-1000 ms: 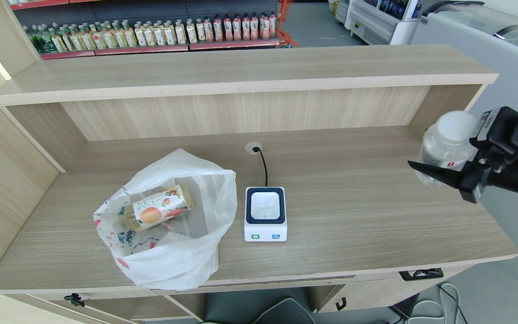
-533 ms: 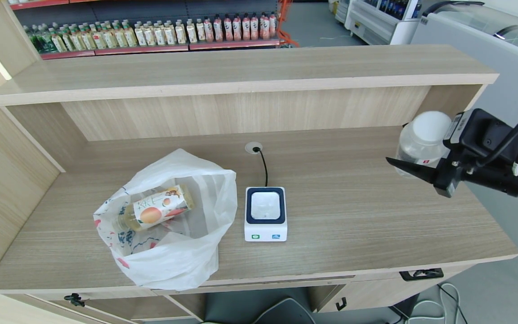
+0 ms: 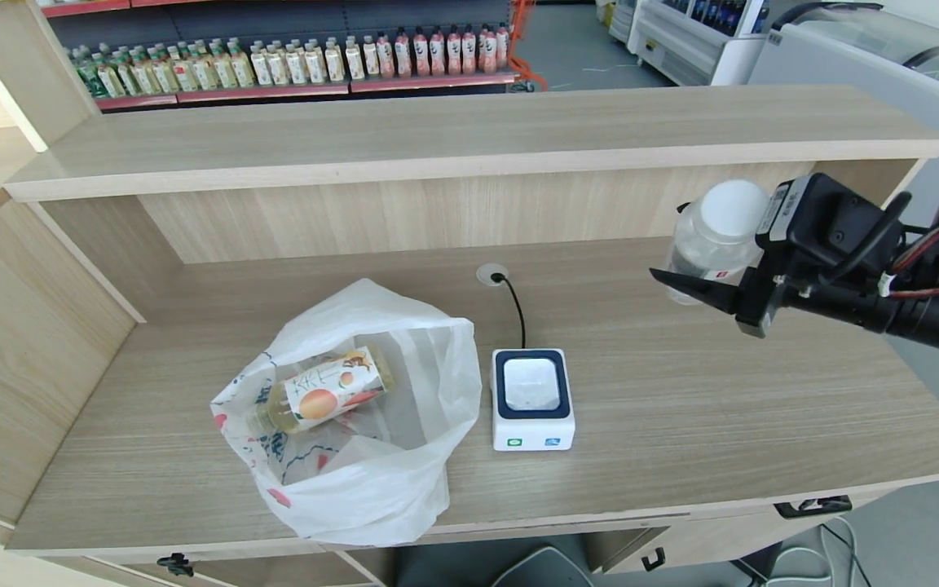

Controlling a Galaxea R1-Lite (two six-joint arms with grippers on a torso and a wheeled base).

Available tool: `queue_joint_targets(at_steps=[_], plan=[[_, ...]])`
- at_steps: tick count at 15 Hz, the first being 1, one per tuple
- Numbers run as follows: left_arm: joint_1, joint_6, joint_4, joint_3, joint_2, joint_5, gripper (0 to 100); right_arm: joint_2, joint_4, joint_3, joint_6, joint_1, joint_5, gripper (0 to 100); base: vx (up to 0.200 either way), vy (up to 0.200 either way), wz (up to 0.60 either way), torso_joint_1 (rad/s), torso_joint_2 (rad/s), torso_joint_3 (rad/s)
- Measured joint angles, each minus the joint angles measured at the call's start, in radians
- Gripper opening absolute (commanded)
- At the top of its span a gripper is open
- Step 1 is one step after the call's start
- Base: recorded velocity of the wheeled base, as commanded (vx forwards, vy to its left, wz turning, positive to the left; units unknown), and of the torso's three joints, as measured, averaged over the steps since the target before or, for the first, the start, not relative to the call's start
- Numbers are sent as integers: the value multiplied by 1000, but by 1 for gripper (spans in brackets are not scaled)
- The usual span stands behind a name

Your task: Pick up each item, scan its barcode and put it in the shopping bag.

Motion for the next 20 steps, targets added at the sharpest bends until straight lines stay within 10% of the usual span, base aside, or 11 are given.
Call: queue_joint_targets(at_steps=[20], plan=[[0, 3, 1, 0, 0, 0, 100, 127, -99, 163, -149, 13, 156, 0, 0, 40, 0, 2, 0, 0]])
